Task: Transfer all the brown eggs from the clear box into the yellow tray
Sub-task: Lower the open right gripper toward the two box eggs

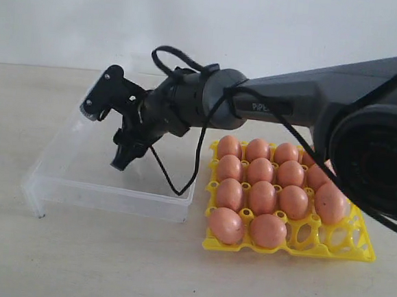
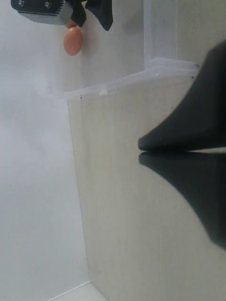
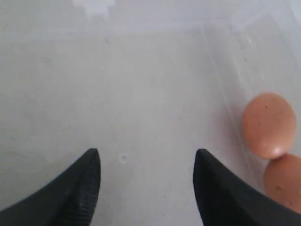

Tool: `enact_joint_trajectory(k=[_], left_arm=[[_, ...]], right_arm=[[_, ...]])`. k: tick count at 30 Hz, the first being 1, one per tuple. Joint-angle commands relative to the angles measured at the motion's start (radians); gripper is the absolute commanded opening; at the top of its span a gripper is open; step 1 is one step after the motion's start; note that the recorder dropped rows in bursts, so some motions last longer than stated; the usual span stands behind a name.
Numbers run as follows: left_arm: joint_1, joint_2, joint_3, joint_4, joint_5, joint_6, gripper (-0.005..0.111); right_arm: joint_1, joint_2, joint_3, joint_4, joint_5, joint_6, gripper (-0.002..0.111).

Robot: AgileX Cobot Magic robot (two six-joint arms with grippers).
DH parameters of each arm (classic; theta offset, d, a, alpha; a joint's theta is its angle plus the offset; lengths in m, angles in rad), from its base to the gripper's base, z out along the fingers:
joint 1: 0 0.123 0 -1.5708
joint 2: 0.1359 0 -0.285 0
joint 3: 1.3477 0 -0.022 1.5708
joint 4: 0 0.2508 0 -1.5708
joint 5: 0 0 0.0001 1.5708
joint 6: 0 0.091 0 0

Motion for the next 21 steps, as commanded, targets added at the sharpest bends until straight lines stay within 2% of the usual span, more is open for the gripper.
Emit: enact_joint_trajectory(k=[1, 2, 4, 7, 12, 21], left_arm=[[-0.001, -0.002, 0.003, -0.007, -0.008, -0.009, -0.004], [-0.001, -0.002, 0.003, -0.007, -0.008, -0.009, -0.004], [-0.001, -0.002, 0.003, -0.007, -0.008, -0.009, -0.004], [-0.001, -0.002, 0.003, -0.007, -0.008, -0.009, -0.004], [-0.001, -0.002, 0.003, -0.007, -0.008, -0.009, -0.004], [-0.001, -0.002, 0.003, -0.007, -0.008, -0.009, -0.004]], right_arm=[[-0.016, 0.017, -0.003, -0.664, 0.031, 0.652, 0.057], [-0.016, 0.015, -0.003, -0.779, 0.047, 0.827, 0.057], [-0.016, 0.013, -0.003, -0.96, 0.094, 1.039, 0.057], [-0.02, 0.013, -0.003, -1.099, 0.224, 1.267, 0.057], [-0.049, 0.017, -0.003, -1.091, 0.057, 1.307, 0.057], [-0.059, 0.033, -0.005, -1.048, 0.081, 1.346, 0.057]])
